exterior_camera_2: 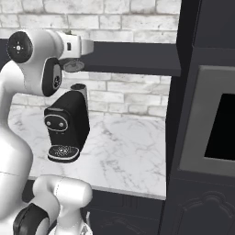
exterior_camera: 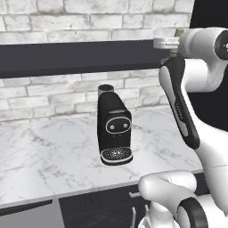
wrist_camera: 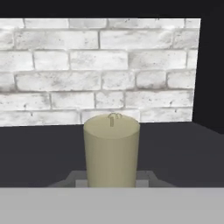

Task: Get the candle and the wine from the cabinet and move them to the dining counter.

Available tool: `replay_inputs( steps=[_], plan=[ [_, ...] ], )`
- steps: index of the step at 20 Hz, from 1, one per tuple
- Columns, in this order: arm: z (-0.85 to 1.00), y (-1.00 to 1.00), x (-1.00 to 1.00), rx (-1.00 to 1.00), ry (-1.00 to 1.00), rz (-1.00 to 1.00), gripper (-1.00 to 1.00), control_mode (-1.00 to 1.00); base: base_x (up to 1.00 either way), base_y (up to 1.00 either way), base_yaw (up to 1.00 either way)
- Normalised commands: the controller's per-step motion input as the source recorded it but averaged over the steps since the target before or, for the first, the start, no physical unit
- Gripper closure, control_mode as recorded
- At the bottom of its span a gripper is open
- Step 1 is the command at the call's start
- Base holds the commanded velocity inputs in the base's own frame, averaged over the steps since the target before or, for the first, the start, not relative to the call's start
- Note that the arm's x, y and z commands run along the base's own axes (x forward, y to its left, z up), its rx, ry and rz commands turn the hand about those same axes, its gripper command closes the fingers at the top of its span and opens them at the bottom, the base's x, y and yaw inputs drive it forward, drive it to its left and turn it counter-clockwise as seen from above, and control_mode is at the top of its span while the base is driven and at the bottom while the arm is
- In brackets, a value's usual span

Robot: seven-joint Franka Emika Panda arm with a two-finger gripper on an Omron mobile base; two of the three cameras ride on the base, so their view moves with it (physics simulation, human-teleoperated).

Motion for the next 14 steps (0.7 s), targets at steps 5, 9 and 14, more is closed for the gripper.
replay_inputs(
  steps=[5, 9, 14],
  plan=[
    [0.21, 0.2, -0.4, -0.01, 0.15, 0.0, 1.0, -1.0, 0.0, 0.0, 0.0],
    [0.08, 0.06, -0.4, 0.0, 0.15, 0.0, 1.0, -1.0, 0.0, 0.0, 0.0],
    [0.02, 0.0, -0.43, 0.0, 0.1, 0.0, 1.0, -1.0, 0.0, 0.0, 0.0]
  ],
)
